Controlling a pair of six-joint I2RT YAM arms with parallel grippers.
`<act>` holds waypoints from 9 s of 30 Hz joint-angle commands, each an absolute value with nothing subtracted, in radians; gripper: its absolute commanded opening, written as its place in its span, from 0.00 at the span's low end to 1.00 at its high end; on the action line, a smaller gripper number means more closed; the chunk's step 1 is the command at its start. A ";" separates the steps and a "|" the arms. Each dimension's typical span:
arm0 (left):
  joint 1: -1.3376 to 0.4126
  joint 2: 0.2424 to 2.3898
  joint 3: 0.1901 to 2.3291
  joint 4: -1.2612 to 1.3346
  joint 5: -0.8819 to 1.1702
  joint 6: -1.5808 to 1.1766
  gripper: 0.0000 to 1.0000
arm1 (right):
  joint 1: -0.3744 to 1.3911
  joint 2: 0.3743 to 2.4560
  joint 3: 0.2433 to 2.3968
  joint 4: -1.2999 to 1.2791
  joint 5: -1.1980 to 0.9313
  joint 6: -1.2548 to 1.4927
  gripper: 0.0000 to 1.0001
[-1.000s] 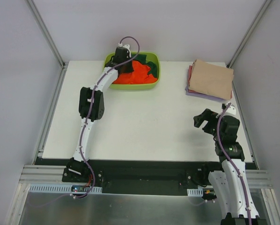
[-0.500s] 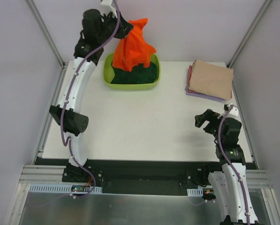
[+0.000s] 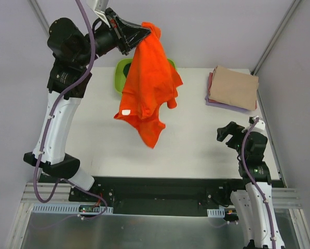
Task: Fold and stack the t-shirts
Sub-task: Move the tshirt to the center of the board, then flatten out the tshirt
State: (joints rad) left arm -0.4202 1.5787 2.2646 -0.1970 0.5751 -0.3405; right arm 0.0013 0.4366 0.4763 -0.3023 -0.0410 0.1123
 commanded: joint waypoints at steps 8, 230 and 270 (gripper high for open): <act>-0.616 1.502 1.610 -0.141 0.433 -0.246 0.09 | -0.002 0.468 0.486 -0.284 -0.041 0.112 0.96; -0.253 1.789 1.120 -0.314 0.124 -0.551 0.99 | 0.497 1.681 0.989 -0.543 -0.230 0.072 0.96; -0.212 0.888 0.560 -0.769 -0.324 -0.927 0.93 | 0.692 1.278 0.904 -0.715 0.090 0.064 0.96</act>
